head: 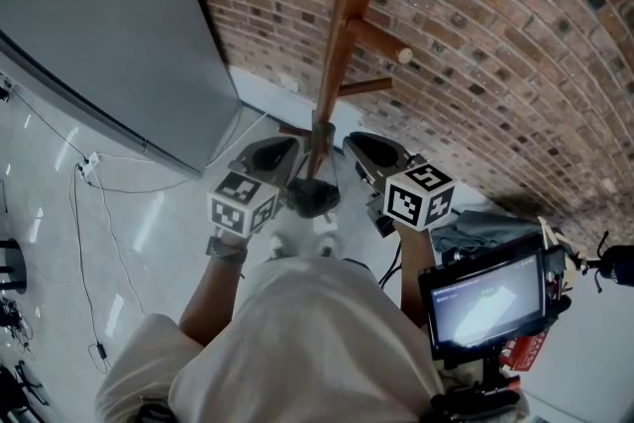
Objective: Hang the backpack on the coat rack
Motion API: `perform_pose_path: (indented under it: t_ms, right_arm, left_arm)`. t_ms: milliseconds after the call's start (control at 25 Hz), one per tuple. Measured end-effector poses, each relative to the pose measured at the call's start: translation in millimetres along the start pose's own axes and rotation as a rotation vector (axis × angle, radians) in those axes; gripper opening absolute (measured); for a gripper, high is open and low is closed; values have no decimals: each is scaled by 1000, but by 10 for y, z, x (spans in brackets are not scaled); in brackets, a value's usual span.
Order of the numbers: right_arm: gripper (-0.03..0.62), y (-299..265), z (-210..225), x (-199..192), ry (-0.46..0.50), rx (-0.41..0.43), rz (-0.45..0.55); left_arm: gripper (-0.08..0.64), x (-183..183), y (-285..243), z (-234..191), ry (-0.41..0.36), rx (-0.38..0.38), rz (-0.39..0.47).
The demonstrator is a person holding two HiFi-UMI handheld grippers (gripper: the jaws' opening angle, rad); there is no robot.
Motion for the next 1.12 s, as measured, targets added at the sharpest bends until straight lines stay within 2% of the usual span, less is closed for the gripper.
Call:
perform_pose_path:
  t_ms: [120, 320, 520, 720, 840, 1120]
  right_arm:
    - [31, 9, -44, 154, 48, -20, 39]
    - [2, 10, -104, 367, 67, -37, 122]
    - [2, 34, -210, 596, 113, -28, 184]
    - [2, 52, -329, 826, 151, -2, 252]
    - [0, 58, -400, 945, 179, 4, 290]
    - [0, 66, -499, 1087, 227, 18, 302]
  left_arm:
    - [-1, 219, 17, -1, -89, 20, 34]
    - [-2, 495, 11, 86, -236, 28, 81]
    - [-2, 743, 33, 189, -303, 24, 120]
    - [-2, 1165, 137, 314, -387, 15, 203]
    - [-2, 1307, 145, 347, -415, 12, 236]
    - [-2, 1401, 101, 320, -406, 30, 267]
Point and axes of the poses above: the fingertips, and each gripper's own axes: y backward along the fingers, z to its right, x out of its top, the point moved 7 cm from there along y, backward along the fingers, and after that the axes turned 12 degrees about z, right-handed, at the moved point
